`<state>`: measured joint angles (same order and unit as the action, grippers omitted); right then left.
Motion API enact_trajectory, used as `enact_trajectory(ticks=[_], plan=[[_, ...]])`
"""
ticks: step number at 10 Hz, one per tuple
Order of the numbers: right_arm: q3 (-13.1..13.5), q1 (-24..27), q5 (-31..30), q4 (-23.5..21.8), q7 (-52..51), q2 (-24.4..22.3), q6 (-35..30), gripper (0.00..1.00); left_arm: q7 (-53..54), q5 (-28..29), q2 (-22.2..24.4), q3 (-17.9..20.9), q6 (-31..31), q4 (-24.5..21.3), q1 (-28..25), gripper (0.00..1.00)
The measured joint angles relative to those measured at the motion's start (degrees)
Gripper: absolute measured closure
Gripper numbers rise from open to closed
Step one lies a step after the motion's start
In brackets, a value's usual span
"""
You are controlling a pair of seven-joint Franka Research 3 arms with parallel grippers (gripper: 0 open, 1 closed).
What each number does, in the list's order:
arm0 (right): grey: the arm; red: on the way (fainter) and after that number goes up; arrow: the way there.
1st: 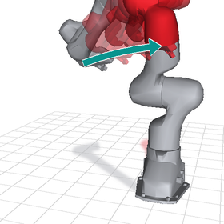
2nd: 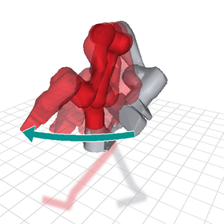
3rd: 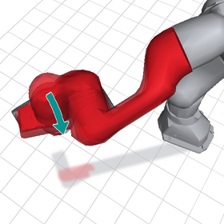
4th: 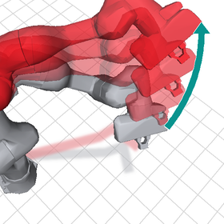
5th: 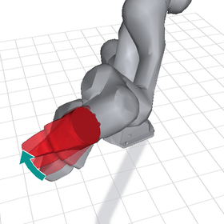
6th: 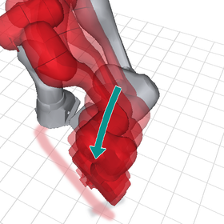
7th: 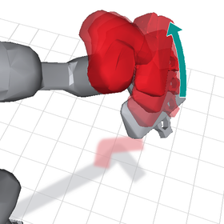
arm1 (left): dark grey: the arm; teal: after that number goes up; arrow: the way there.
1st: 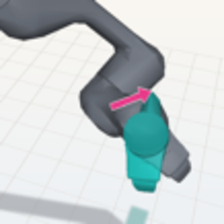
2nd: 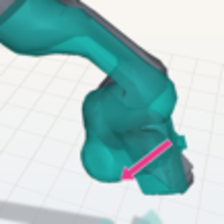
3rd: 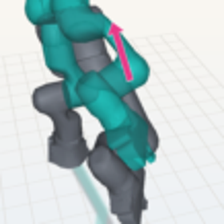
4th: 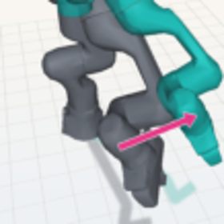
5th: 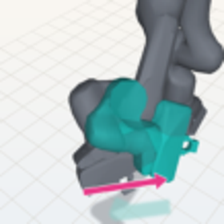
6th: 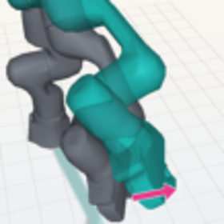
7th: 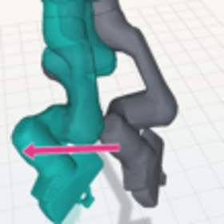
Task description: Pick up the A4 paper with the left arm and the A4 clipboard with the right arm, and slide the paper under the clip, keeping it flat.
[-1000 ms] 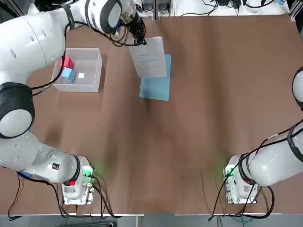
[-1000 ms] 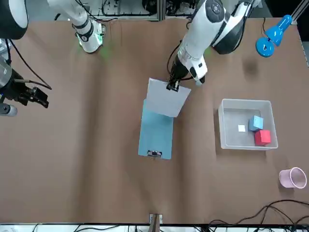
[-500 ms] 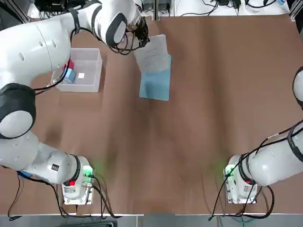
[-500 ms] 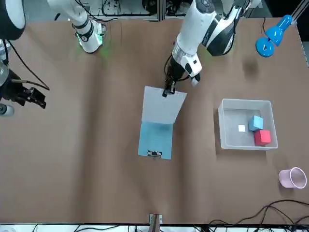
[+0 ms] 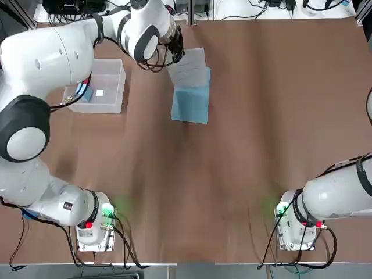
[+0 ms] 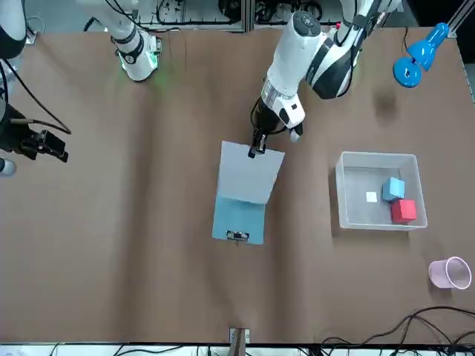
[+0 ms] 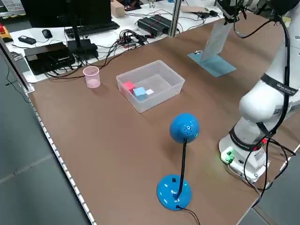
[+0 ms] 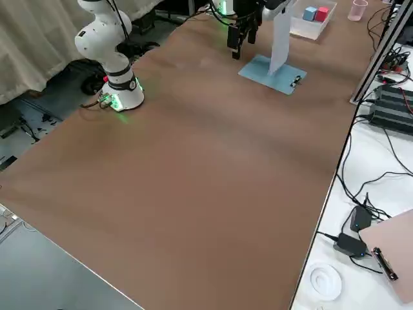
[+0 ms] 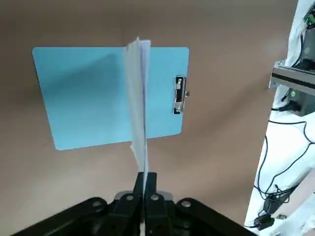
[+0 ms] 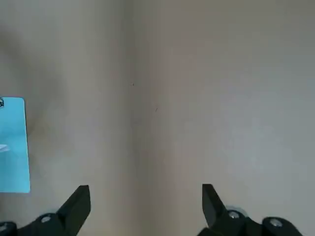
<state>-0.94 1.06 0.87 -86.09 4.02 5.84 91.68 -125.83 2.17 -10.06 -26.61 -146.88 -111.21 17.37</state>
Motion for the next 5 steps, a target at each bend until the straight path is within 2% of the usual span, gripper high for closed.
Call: enact_trajectory(ticks=[2,5], plan=[[-2.5,2.5,0.0,-0.1,0.0,0.0,0.0,0.0,-0.4,0.9,0.0,-0.1,2.7,-0.1,2.2,0.99],[-2.9,2.6,0.0,-0.1,0.0,0.0,-0.1,0.0,-1.8,0.9,1.3,-0.1,6.8,-0.1,3.2,0.99]])
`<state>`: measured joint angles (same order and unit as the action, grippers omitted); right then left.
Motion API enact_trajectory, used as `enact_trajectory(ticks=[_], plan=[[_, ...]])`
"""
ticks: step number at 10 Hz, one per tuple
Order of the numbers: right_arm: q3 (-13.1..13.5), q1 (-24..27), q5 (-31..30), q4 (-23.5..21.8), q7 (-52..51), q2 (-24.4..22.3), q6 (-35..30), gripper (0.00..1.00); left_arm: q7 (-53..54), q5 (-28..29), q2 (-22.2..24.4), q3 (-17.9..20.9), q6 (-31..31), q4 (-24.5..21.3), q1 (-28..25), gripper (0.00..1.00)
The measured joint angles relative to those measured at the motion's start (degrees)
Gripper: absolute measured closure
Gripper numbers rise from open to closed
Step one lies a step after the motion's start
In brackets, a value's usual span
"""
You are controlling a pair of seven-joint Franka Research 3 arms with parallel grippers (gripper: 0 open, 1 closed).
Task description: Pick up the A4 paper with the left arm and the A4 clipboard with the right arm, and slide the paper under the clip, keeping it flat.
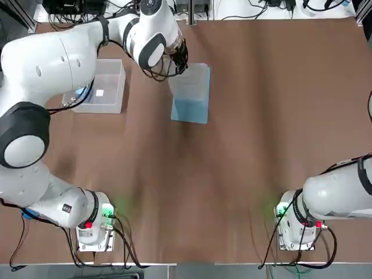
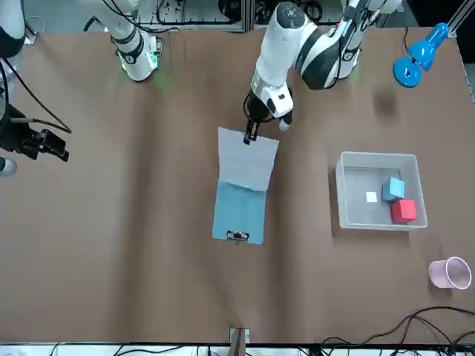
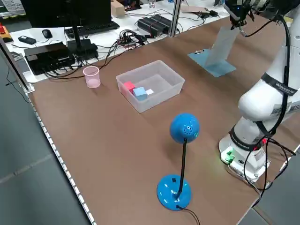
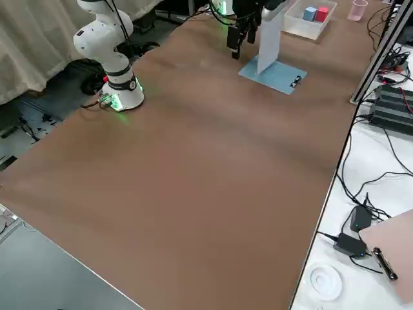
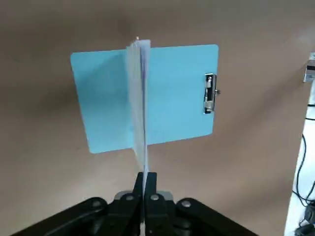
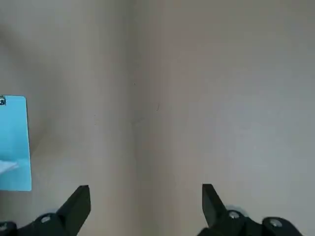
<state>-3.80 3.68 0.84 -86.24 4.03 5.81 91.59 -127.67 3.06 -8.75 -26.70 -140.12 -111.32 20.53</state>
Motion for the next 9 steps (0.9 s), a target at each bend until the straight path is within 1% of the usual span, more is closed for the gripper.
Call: enact_trajectory(ticks=[2,3,5,7,9], plan=[[0.0,0.1,0.0,0.0,0.0,0.0,0.0,0.0,-1.0,0.0,0.6,0.1,0.3,0.3,-0.1,0.99],[0.0,0.1,0.0,0.0,0.0,0.0,0.0,0.0,-1.1,1.5,0.6,0.2,0.3,0.7,-0.2,0.99],[0.0,0.1,0.0,0.0,0.0,0.0,0.0,0.0,-2.7,7.0,0.0,0.3,-0.6,1.0,-0.3,0.99],[0.0,0.3,0.0,0.0,0.0,0.0,0.0,0.0,-3.3,7.6,-2.3,0.4,-4.8,1.2,-0.3,0.99],[0.0,0.5,0.0,0.0,0.0,0.0,0.0,0.0,-3.7,7.7,-5.3,1.2,-6.4,3.6,-0.4,0.99]])
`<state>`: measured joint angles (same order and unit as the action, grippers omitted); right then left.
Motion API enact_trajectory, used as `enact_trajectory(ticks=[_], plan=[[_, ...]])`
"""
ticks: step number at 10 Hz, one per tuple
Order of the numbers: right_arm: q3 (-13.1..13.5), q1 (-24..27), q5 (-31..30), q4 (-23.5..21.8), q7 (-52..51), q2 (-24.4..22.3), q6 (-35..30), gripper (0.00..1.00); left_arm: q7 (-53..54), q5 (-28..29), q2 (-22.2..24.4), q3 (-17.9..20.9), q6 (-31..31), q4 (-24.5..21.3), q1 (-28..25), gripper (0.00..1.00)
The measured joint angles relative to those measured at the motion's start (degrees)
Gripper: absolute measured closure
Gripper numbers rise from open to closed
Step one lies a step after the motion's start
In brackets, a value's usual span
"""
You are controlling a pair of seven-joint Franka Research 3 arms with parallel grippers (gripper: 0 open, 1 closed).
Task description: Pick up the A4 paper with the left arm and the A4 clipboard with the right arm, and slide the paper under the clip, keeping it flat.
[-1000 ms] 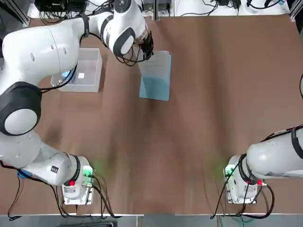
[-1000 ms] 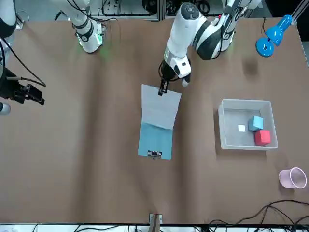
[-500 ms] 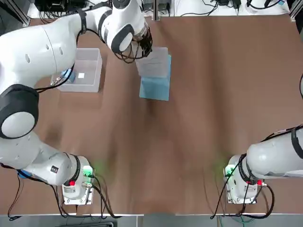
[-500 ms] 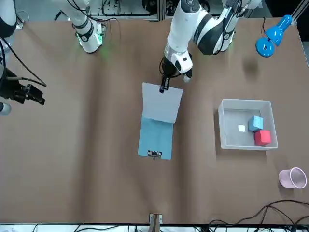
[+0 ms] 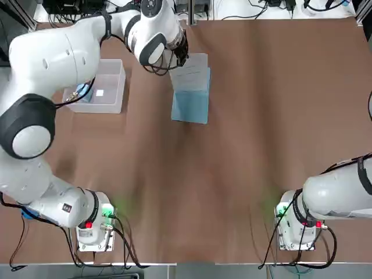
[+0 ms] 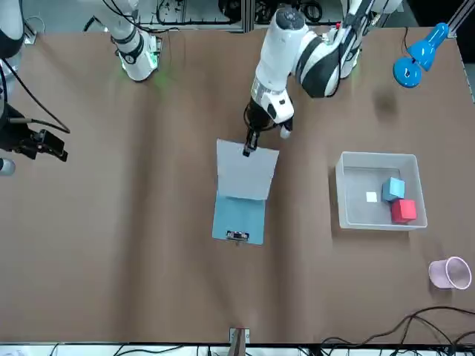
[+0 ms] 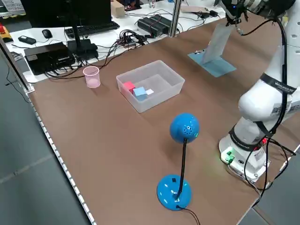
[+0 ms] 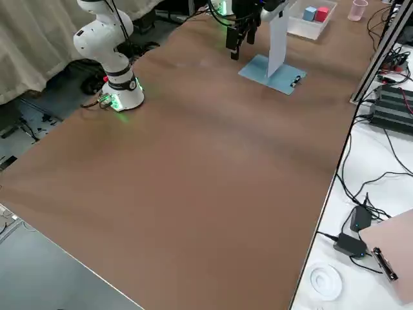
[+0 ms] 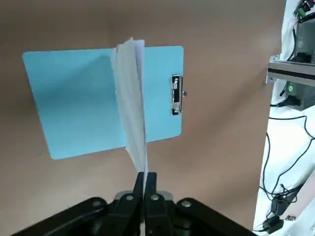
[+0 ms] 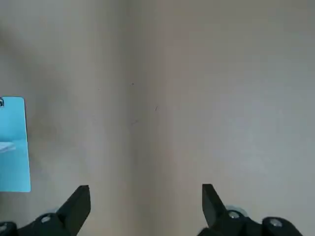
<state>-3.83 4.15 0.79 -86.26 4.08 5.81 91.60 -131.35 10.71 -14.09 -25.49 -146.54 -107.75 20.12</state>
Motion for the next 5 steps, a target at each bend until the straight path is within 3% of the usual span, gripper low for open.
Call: enact_trajectory(ticks=[5], plan=[[0.0,0.1,0.0,0.0,0.0,0.0,0.0,0.0,-0.4,4.8,-5.2,1.1,-0.7,5.1,0.1,0.99]])
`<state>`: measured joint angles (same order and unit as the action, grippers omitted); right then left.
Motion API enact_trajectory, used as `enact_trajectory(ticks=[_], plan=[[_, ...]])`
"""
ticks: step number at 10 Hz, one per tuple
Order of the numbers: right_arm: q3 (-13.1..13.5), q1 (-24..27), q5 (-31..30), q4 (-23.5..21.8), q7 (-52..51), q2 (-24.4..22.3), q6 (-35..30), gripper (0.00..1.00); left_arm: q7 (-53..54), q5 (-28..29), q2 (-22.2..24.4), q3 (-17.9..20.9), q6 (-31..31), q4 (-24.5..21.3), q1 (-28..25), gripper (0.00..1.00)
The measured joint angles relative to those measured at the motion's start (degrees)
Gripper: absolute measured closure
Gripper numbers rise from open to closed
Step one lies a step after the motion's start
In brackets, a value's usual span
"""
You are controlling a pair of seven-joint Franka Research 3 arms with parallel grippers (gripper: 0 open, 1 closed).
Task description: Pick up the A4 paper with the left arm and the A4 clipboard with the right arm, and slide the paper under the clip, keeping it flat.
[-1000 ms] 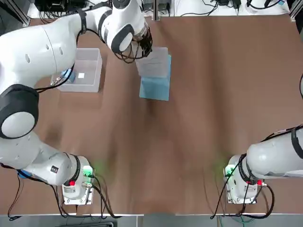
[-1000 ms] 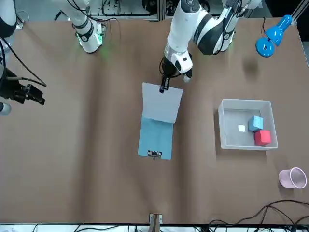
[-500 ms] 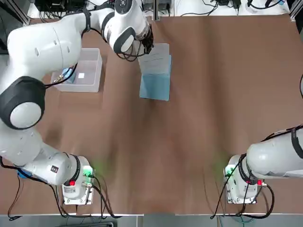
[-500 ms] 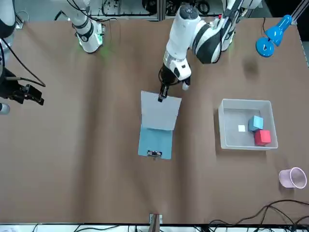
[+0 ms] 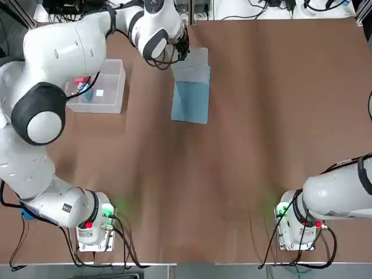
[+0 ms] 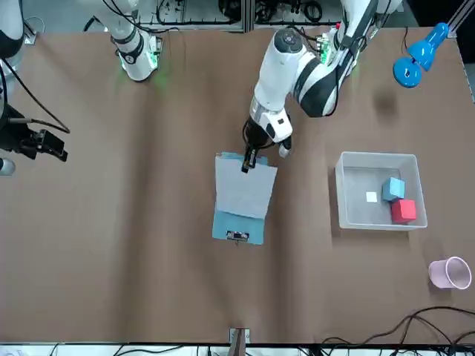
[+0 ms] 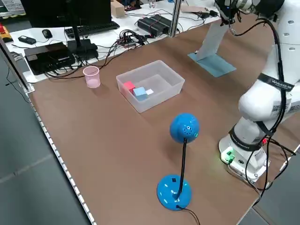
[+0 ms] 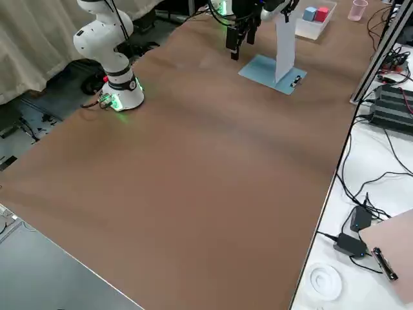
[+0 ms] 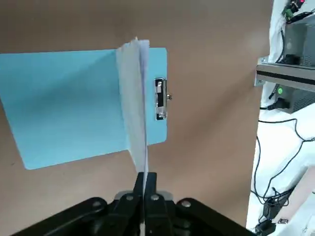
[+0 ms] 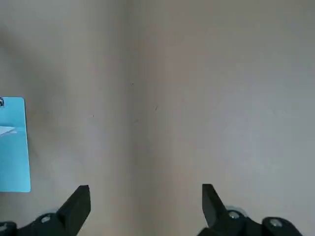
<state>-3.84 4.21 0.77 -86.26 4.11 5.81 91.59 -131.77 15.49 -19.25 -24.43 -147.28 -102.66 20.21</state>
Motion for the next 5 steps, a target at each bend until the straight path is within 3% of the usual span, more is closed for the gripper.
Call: enact_trajectory(ticks=[5], plan=[[0.0,0.6,0.0,-0.2,0.0,0.0,0.0,0.0,-0.1,5.0,-1.9,0.1,-1.9,1.7,0.9,0.99]])
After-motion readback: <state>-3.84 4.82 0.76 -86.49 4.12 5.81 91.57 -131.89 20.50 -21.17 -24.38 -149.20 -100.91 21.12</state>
